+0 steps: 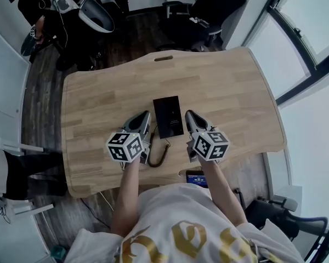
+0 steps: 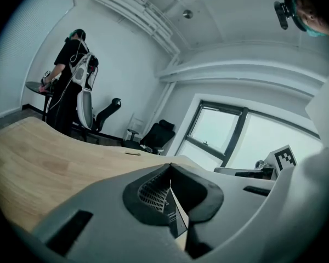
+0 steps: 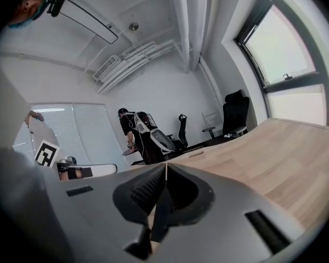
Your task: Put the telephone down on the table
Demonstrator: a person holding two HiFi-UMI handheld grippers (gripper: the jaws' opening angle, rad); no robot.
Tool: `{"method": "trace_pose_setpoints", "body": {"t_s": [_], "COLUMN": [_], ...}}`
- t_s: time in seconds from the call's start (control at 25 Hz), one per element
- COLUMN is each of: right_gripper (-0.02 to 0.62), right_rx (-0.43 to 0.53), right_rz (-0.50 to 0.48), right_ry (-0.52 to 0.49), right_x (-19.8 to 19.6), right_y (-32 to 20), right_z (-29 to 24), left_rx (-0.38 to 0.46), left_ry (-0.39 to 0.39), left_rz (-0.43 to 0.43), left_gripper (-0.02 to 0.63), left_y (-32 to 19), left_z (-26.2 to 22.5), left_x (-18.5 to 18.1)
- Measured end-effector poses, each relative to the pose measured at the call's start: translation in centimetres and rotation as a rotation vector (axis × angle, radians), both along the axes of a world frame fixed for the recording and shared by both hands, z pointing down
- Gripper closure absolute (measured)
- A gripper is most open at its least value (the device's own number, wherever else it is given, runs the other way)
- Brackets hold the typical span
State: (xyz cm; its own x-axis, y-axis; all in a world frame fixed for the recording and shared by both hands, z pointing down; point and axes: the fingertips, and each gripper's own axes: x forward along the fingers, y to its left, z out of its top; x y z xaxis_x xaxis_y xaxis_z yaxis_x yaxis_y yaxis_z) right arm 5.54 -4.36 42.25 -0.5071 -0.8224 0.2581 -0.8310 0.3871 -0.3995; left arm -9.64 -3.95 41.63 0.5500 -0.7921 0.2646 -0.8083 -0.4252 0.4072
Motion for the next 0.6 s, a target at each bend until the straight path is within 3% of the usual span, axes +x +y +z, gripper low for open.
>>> {"method": "trace_pose_setpoints", "body": {"t_s": [0.6], "right_gripper": [0.583], "right_rx": [0.023], "right_rz": [0.015], "right_ry": [-0.022], "right_x": [0.8], "right_y": [2.8], "right_z": [-1.3], "left_rx": [0.016], "left_ry": [0.001], "left_rz": [0.017], "left_gripper": [0.597], "left_y": [2.3], "left_z": [-1.0], "left_x": [0.9]}}
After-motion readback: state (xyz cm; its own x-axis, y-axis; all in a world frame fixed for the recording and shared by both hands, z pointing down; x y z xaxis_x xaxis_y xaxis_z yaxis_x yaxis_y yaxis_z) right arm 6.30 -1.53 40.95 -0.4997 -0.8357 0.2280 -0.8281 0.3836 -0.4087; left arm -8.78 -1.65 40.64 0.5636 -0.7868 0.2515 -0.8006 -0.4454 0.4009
